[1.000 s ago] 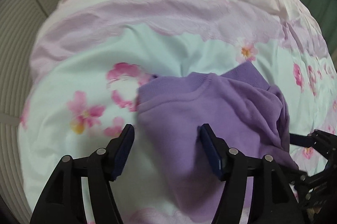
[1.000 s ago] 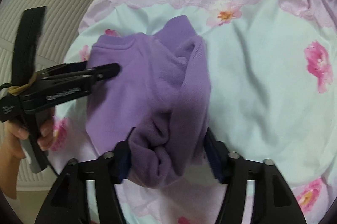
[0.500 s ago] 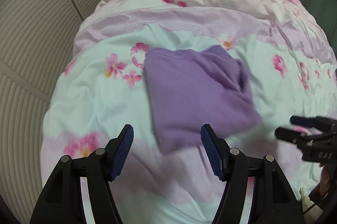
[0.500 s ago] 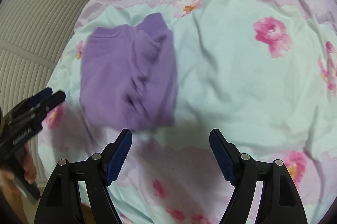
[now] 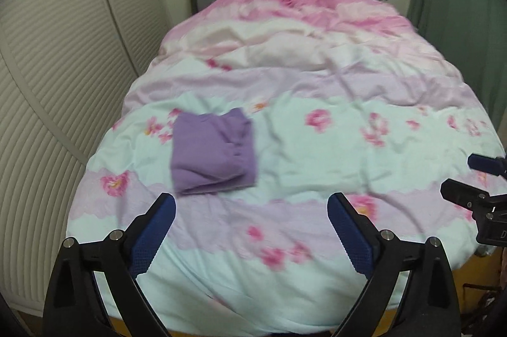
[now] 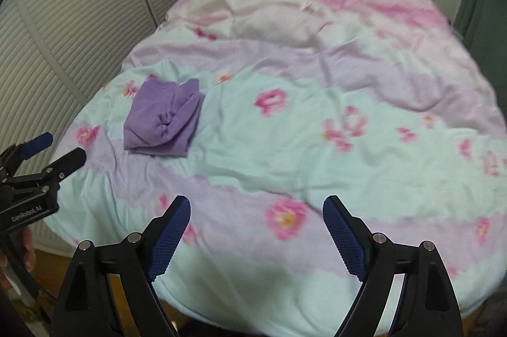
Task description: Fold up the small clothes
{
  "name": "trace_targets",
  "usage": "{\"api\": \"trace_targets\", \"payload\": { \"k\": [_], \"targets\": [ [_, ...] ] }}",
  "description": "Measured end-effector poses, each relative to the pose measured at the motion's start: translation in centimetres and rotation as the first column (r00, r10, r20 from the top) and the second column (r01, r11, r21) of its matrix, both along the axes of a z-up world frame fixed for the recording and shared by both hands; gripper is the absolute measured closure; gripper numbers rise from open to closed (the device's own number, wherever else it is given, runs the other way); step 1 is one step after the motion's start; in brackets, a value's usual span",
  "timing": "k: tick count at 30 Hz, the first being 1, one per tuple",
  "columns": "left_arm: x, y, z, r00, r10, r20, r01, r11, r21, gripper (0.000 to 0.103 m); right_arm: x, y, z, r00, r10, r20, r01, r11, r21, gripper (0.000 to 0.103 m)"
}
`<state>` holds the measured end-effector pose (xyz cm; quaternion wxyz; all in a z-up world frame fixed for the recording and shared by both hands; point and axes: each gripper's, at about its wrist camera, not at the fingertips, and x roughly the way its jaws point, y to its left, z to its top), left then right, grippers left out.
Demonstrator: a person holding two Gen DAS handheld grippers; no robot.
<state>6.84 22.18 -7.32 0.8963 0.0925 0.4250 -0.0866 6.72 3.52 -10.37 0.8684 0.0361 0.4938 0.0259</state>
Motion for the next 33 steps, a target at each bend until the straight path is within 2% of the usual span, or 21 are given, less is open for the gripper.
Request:
{"api": "trace_targets", "payload": {
  "k": [4, 9, 14, 19, 26, 33],
  "targets": [
    [-4.8, -4.2, 2.2, 0.999, -0.024, 0.042, 0.024, 1.000, -0.005, 0.003, -6.0, -3.8, 3.7, 0.998, -0.005, 0.061, 0.007, 0.999, -0.031, 0.016],
    [-10.2, -8.4, 4.4, 0.997, -0.041, 0.072, 0.044, 0.999, -0.030, 0.000, -12.2, -7.9, 6.8, 0.993, -0.029, 0.114, 0.034, 0.999, -0.041, 0.016],
    [-14.4, -11.4, 6.4, 0.995, -0.056, 0.080, 0.062, 0.996, -0.066, 0.000, -17.4, -11.3, 8.9, 0.986, -0.063, 0.152, 0.071, 0.996, -0.048, 0.016],
    [-17.4, -13.7, 8.0, 0.992, -0.089, 0.091, 0.095, 0.993, -0.070, 0.000, -21.6, -14.2, 10.2, 0.978, -0.111, 0.175, 0.118, 0.992, -0.035, 0.016],
    [-19.9, -15.0, 9.7, 0.988, -0.097, 0.121, 0.107, 0.991, -0.084, 0.000, -24.7, -16.0, 11.5, 0.967, -0.154, 0.204, 0.161, 0.987, -0.018, 0.016],
    [-20.6, -15.0, 10.3, 0.987, -0.101, 0.122, 0.113, 0.989, -0.096, 0.000, -26.4, -16.3, 12.1, 0.959, -0.171, 0.226, 0.178, 0.984, -0.014, 0.016]
  ]
}}
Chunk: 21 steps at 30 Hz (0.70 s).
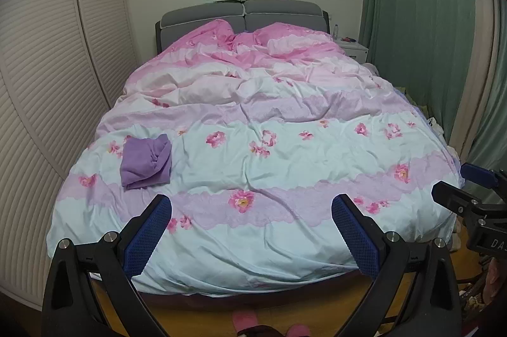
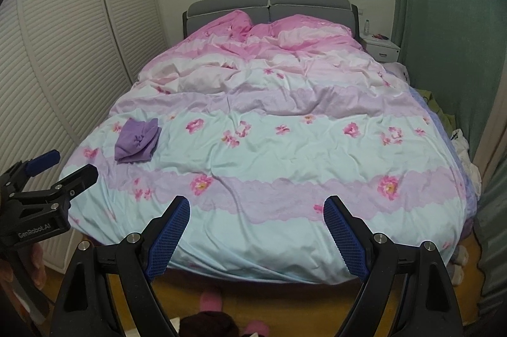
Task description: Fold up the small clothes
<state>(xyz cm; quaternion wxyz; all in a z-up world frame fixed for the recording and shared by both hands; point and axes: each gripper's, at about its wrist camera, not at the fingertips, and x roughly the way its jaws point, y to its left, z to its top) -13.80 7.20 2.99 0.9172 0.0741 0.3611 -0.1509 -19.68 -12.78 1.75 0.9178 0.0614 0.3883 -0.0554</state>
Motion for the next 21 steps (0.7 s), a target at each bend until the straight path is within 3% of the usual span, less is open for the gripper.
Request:
{"api": "trace_targets", "payload": {
  "k": [21],
  "targets": [
    [-1.8, 0.5, 0.6, 0.999, 0.022, -0.024, -0.023, 0.999, -0.033, 0.000, -1.1, 0.4, 0.5, 1.000, 0.002, 0.015, -0.002, 1.000, 0.001, 0.016]
  ]
}}
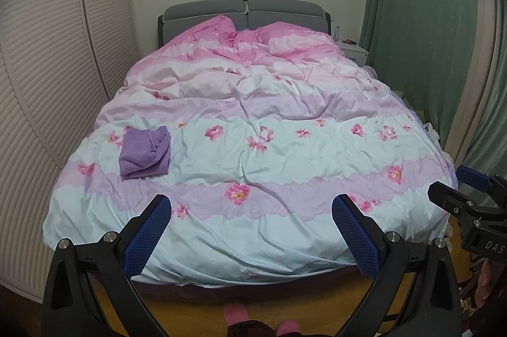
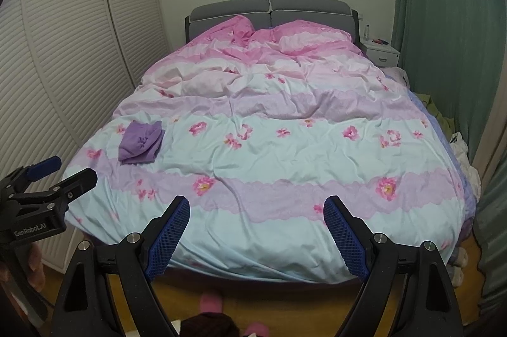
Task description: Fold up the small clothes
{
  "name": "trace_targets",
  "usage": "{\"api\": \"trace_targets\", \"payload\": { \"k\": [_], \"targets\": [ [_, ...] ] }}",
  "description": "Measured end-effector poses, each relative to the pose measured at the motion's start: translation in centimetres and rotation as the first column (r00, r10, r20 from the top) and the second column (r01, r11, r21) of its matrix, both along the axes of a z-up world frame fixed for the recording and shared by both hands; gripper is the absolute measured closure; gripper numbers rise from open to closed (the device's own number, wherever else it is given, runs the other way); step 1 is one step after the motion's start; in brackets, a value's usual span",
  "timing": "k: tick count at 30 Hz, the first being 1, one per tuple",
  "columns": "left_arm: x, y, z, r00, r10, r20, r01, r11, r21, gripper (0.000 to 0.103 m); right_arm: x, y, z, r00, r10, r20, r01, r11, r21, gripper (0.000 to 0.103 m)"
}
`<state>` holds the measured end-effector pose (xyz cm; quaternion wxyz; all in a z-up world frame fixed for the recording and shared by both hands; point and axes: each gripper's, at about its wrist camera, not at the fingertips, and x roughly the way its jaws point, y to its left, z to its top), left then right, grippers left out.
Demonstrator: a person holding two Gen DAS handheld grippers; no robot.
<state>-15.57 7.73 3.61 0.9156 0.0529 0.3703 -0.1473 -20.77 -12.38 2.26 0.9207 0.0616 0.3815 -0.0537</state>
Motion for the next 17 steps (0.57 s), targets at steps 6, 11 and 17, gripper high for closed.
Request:
{"api": "trace_targets", "payload": {
  "k": [6, 11, 17],
  "targets": [
    [-0.17, -0.20, -0.01, 1.000, 0.005, 0.006, -0.005, 1.000, 0.004, 0.000, -0.08, 0.34, 0.07, 1.000, -0.001, 0.000, 0.001, 1.000, 0.000, 0.016],
    [-0.18, -0.15, -0.08, 1.000, 0.005, 0.007, -0.005, 1.000, 0.004, 0.000, -0.07, 0.48, 0.26, 1.000, -0.001, -0.003, 0.001, 1.000, -0.002, 0.016],
    [-0.17, -0.04, -0.17, 1.000, 0.008, 0.007, -0.008, 1.000, 0.003, 0.000, -0.13, 0.41, 0.40, 1.000, 0.001, -0.001, -0.001, 1.000, -0.002, 0.016]
  ]
}}
